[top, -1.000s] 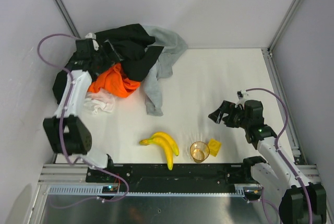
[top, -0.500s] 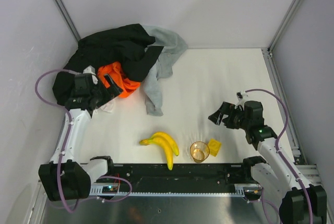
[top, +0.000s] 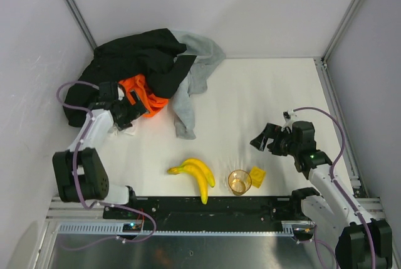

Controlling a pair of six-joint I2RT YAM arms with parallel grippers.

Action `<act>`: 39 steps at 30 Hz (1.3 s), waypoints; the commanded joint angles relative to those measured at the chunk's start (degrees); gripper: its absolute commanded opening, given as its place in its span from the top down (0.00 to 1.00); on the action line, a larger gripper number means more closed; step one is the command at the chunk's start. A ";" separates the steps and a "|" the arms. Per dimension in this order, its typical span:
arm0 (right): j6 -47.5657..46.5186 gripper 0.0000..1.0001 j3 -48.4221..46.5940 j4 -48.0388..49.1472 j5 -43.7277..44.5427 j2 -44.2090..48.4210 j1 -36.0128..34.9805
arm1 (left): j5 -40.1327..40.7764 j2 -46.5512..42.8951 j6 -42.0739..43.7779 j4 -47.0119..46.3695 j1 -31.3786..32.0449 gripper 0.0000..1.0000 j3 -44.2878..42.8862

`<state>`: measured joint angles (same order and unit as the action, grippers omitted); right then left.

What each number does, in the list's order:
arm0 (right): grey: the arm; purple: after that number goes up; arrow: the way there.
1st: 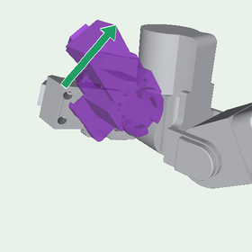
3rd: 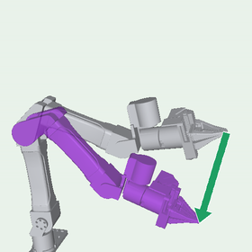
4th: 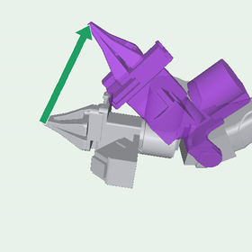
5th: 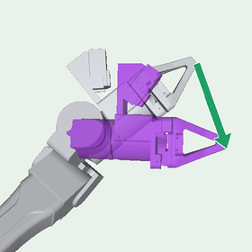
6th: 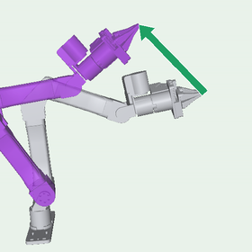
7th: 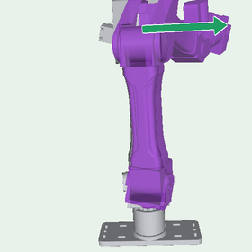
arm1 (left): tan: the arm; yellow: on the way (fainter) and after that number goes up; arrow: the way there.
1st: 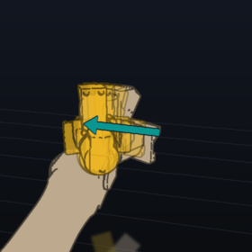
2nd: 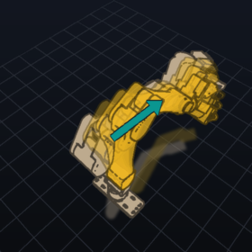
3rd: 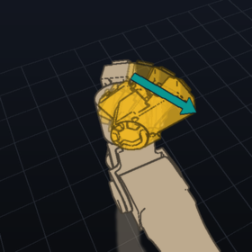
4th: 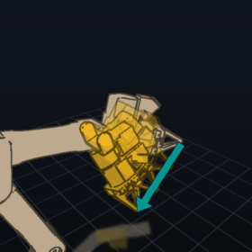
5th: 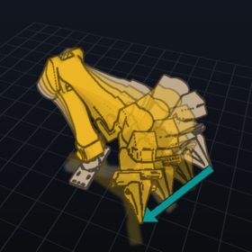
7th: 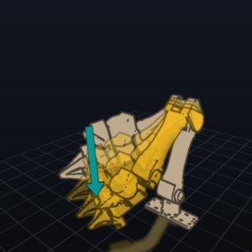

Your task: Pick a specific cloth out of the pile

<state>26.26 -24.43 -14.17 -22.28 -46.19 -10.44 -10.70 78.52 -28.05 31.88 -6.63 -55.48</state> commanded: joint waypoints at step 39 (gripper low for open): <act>-2.12 0.01 -0.64 1.17 3.00 -3.11 -1.60 | 0.12 29.26 0.63 -6.34 -1.10 0.99 -46.48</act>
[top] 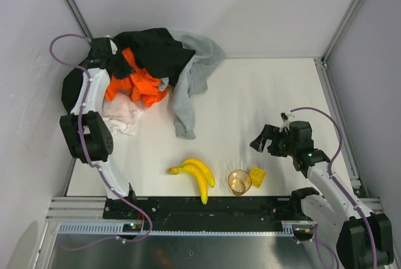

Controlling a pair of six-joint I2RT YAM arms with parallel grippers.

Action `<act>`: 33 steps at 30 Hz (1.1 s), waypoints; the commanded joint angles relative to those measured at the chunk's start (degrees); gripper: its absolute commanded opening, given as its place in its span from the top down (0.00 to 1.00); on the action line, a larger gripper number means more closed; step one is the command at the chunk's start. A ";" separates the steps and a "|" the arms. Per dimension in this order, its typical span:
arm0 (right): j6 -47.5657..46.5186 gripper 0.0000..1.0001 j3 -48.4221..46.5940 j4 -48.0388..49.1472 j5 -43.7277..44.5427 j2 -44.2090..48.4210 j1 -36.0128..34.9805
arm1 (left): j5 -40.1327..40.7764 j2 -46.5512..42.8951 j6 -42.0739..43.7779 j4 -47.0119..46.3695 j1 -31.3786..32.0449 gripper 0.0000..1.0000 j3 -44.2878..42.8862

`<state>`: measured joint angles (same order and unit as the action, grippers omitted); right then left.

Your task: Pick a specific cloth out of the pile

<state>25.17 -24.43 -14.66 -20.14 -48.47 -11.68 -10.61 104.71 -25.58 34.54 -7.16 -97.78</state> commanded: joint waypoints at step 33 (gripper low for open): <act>-1.59 0.01 -0.71 2.18 -1.55 0.67 -0.03 | 2.77 8.09 -5.18 -9.89 4.92 0.26 5.24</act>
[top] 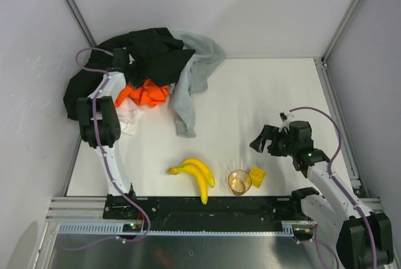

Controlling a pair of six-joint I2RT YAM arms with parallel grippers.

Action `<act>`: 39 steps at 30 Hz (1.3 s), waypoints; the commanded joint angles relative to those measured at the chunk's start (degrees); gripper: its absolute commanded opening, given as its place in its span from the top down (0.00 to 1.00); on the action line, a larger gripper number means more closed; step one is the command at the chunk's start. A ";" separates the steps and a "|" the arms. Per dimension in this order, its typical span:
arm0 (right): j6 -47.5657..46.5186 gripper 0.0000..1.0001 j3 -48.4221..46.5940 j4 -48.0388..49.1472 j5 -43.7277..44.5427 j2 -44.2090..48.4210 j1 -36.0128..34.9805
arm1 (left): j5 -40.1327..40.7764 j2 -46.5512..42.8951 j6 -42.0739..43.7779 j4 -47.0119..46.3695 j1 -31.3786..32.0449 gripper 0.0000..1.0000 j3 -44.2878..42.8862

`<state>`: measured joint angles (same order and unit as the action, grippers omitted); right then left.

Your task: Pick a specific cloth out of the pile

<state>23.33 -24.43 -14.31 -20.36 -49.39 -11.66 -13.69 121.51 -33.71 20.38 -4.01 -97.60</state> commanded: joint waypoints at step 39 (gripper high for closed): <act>10.31 0.01 -8.12 9.51 6.85 -7.94 -16.06 | 24.48 -58.80 18.71 14.69 -0.62 0.00 41.60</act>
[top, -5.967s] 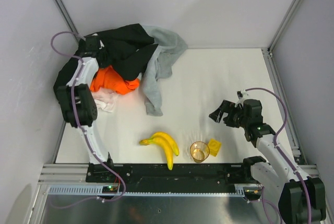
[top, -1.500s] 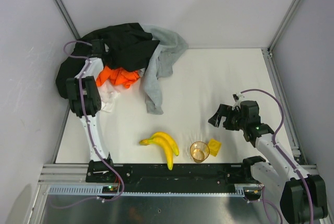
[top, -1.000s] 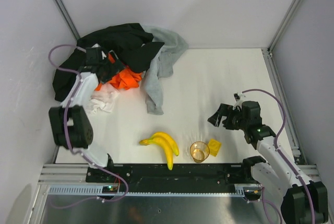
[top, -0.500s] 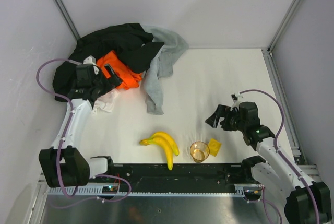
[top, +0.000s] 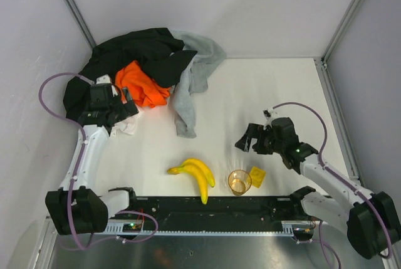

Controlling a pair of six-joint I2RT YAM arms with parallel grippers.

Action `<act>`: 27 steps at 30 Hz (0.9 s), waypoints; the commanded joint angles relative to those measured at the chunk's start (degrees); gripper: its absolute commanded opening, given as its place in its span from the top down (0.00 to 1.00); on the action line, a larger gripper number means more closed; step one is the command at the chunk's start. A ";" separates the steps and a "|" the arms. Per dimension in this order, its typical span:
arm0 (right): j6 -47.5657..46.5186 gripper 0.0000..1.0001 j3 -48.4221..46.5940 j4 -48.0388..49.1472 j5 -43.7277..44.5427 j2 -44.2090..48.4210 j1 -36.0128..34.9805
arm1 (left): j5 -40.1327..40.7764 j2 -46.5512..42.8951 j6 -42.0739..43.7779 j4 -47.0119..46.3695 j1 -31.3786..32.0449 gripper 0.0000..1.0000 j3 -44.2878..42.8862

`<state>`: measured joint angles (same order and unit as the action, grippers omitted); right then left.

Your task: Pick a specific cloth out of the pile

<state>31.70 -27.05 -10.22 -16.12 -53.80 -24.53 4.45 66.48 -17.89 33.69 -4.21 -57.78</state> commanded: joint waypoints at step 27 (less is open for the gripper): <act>1.63 0.01 -45.28 9.11 7.46 -44.85 -30.63 | 11.56 -14.47 4.08 -0.43 -0.38 0.00 5.62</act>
<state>34.02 -68.97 -1.93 -10.20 -97.32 -55.13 18.13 52.51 -14.94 35.14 -4.27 -52.21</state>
